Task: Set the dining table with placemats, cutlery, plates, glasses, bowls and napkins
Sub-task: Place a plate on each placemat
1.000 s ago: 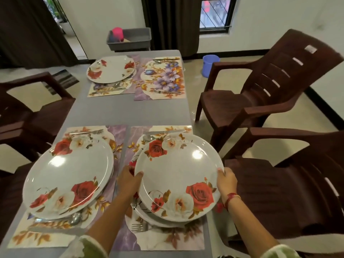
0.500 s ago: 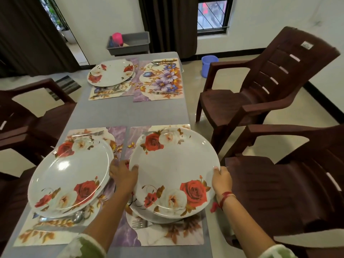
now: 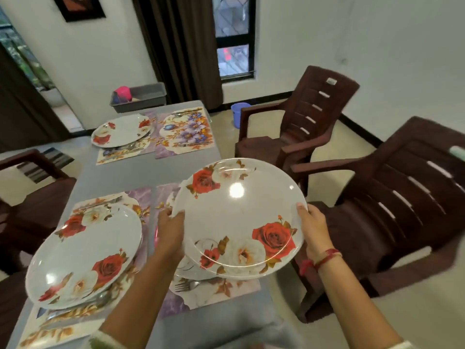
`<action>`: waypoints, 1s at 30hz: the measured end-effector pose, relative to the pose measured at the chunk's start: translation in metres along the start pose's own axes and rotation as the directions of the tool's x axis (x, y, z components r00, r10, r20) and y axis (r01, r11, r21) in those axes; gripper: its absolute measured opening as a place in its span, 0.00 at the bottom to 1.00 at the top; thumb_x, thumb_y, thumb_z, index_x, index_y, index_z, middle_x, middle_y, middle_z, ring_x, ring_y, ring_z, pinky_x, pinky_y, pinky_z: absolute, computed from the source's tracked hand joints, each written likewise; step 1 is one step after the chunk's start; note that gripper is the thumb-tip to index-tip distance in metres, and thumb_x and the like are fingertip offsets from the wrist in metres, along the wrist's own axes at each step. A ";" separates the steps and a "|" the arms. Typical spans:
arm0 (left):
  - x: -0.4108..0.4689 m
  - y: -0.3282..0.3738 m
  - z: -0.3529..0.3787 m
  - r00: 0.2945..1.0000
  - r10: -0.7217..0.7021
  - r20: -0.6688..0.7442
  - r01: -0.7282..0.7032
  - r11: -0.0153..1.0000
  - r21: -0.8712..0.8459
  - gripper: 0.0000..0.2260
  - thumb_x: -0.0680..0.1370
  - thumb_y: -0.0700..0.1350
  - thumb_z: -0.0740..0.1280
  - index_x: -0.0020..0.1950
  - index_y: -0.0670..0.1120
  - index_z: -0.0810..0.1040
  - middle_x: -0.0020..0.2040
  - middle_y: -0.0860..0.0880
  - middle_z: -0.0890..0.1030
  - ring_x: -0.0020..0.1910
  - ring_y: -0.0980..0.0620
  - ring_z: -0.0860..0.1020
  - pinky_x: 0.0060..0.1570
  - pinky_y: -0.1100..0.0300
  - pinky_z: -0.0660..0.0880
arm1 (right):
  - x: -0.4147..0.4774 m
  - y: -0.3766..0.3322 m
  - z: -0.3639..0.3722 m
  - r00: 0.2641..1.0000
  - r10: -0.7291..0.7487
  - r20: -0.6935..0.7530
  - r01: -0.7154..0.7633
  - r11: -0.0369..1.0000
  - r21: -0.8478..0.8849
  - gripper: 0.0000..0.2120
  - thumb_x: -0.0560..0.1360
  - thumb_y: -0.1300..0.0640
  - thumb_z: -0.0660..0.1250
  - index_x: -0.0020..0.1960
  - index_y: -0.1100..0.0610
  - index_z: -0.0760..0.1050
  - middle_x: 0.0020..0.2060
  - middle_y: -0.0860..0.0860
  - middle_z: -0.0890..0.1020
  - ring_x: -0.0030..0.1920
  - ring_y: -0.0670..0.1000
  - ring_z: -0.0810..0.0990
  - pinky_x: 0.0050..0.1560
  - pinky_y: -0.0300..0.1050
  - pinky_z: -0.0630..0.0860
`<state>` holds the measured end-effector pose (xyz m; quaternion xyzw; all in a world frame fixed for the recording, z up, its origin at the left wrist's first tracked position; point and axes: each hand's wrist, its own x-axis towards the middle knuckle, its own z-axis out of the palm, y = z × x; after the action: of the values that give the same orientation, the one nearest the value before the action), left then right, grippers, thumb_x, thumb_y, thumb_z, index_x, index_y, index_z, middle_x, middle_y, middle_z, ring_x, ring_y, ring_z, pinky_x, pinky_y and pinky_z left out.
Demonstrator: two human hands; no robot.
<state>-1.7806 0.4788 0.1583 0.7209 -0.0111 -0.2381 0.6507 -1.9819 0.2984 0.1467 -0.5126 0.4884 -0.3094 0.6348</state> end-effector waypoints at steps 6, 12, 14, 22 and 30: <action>-0.068 -0.016 0.027 0.996 -0.025 0.082 0.031 0.997 -0.077 0.11 0.82 0.39 0.59 0.64 0.44 0.69 0.51 0.46 0.78 0.44 0.51 0.78 0.37 0.59 0.74 | -0.047 -0.001 -0.073 0.998 0.010 -0.060 -0.008 1.000 0.026 0.08 0.80 0.55 0.61 0.53 0.59 0.73 0.46 0.59 0.81 0.42 0.56 0.81 0.42 0.50 0.80; -0.107 0.004 0.097 0.987 0.018 0.159 -0.020 1.000 0.010 0.18 0.82 0.47 0.59 0.71 0.47 0.65 0.62 0.44 0.76 0.54 0.42 0.77 0.51 0.46 0.77 | -0.048 -0.010 -0.154 0.992 0.016 -0.126 0.002 0.990 0.141 0.07 0.79 0.56 0.63 0.54 0.57 0.73 0.49 0.58 0.82 0.45 0.56 0.82 0.42 0.48 0.80; -0.125 0.008 0.140 0.978 0.035 0.208 -0.045 0.998 0.047 0.18 0.82 0.49 0.59 0.71 0.50 0.65 0.61 0.46 0.77 0.54 0.42 0.78 0.55 0.41 0.76 | -0.041 -0.019 -0.196 0.986 -0.014 -0.163 0.041 0.986 0.163 0.08 0.79 0.56 0.62 0.56 0.58 0.72 0.48 0.56 0.82 0.44 0.53 0.82 0.39 0.44 0.79; -0.191 -0.006 0.342 0.943 0.021 0.333 -0.036 0.999 0.040 0.13 0.82 0.45 0.58 0.66 0.45 0.69 0.57 0.43 0.78 0.52 0.40 0.78 0.49 0.45 0.76 | 0.010 -0.055 -0.392 0.984 -0.092 -0.151 0.107 0.990 0.092 0.20 0.73 0.53 0.65 0.64 0.52 0.68 0.56 0.56 0.80 0.53 0.57 0.82 0.52 0.58 0.80; -0.255 0.000 0.514 0.910 0.022 0.415 -0.049 0.997 0.055 0.16 0.83 0.45 0.58 0.70 0.46 0.67 0.58 0.43 0.79 0.52 0.42 0.79 0.38 0.53 0.75 | 0.070 -0.089 -0.548 0.960 -0.129 -0.248 0.162 0.979 0.120 0.19 0.77 0.63 0.60 0.67 0.54 0.67 0.57 0.59 0.79 0.53 0.59 0.81 0.50 0.58 0.80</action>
<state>-2.1910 0.0820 0.2222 0.6742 -0.1695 -0.3730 0.6145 -2.4627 0.0200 0.2113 -0.4606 0.4995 -0.4481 0.5810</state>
